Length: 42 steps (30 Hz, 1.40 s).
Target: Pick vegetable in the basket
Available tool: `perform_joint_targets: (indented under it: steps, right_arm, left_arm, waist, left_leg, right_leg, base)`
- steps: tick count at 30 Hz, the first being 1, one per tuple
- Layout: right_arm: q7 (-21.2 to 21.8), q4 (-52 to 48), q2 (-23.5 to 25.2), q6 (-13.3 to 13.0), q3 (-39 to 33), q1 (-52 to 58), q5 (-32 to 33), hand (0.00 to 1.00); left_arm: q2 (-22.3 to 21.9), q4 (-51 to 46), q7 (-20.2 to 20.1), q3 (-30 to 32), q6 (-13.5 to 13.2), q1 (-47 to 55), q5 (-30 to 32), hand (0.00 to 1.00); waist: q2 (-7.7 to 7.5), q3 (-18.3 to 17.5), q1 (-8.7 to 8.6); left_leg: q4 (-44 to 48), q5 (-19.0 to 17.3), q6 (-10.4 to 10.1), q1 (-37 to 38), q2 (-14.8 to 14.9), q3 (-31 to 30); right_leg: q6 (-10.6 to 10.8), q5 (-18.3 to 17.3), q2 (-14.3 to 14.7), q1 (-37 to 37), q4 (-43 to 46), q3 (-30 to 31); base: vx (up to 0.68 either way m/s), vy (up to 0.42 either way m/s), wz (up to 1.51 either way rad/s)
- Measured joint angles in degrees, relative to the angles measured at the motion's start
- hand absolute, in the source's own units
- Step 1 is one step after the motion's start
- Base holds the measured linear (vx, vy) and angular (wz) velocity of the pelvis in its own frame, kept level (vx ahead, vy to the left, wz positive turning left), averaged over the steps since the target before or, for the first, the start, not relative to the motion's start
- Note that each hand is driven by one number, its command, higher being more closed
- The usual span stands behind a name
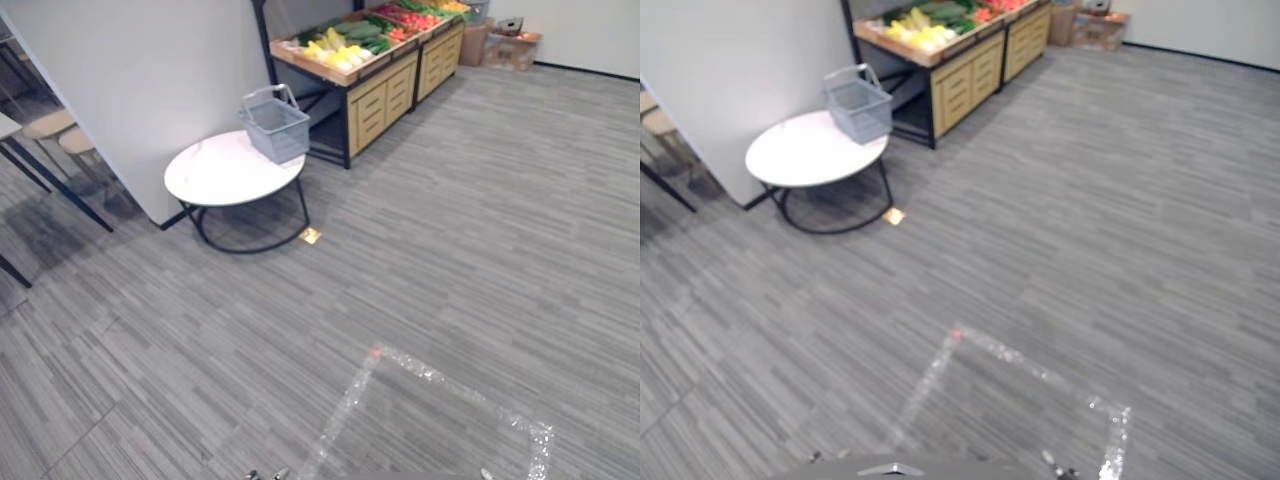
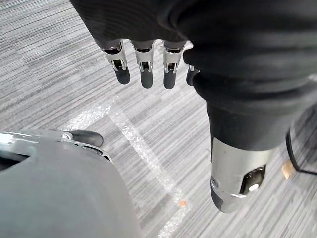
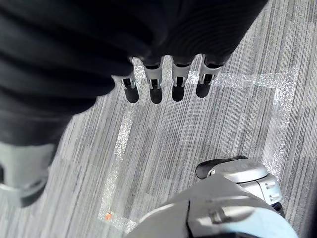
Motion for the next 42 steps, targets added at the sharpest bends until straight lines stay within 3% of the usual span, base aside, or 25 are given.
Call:
perform_joint_targets:
  steps: [11, 29, 39, 42]
  right_arm:
    - [-0.07, 0.57, 0.07, -0.05, 5.53, -4.28, -0.27, 0.00]
    - [0.27, 0.72, -0.23, -0.10, 7.70, -5.10, 1.01, 0.00]
    - [1.59, 1.14, -0.50, -0.32, 8.57, -5.17, 5.17, 0.00]
    - [1.65, 1.14, -0.79, -0.31, 8.84, -6.11, 5.12, 0.00]
  left_arm:
    - [2.05, -0.08, 1.17, -3.21, -0.50, -1.90, 0.45, 0.00]
    - [2.24, -0.03, 1.04, -5.07, -0.54, -2.57, -0.28, 0.00]
    - [2.36, 1.08, 1.05, -5.46, -0.61, -3.18, -0.28, 0.00]
    - [2.26, 1.06, 1.09, -5.66, -0.61, -3.64, -0.33, 0.00]
  waist:
    - [-2.34, 2.06, 0.04]
    - [-1.94, 3.55, 0.08]
    - [-1.67, 3.86, 0.04]
    - [-1.27, 5.25, -0.01]
  left_leg:
    - [0.28, 0.42, 0.51, 0.31, -0.38, -1.67]
    - [-0.08, 0.81, 0.67, 0.43, -0.73, -3.47]
    - [-0.09, 0.83, 0.67, 0.23, -1.23, -3.54]
    - [-0.05, 1.08, 0.64, 0.11, -1.13, -3.54]
  right_leg:
    - [-0.35, 0.28, -0.31, 2.05, -1.23, -2.32]
    - [-0.34, 0.26, -0.70, 3.06, -1.62, -4.56]
    - [-0.34, 0.26, -1.09, 3.21, -2.09, -4.88]
    - [-0.51, -0.35, -1.23, 2.08, 0.26, -4.85]
  base:
    - [0.07, -0.001, 0.11]
    - [-0.01, -0.008, 0.05]
    - [0.00, 0.001, 0.01]
    - [-0.02, -0.001, -0.01]
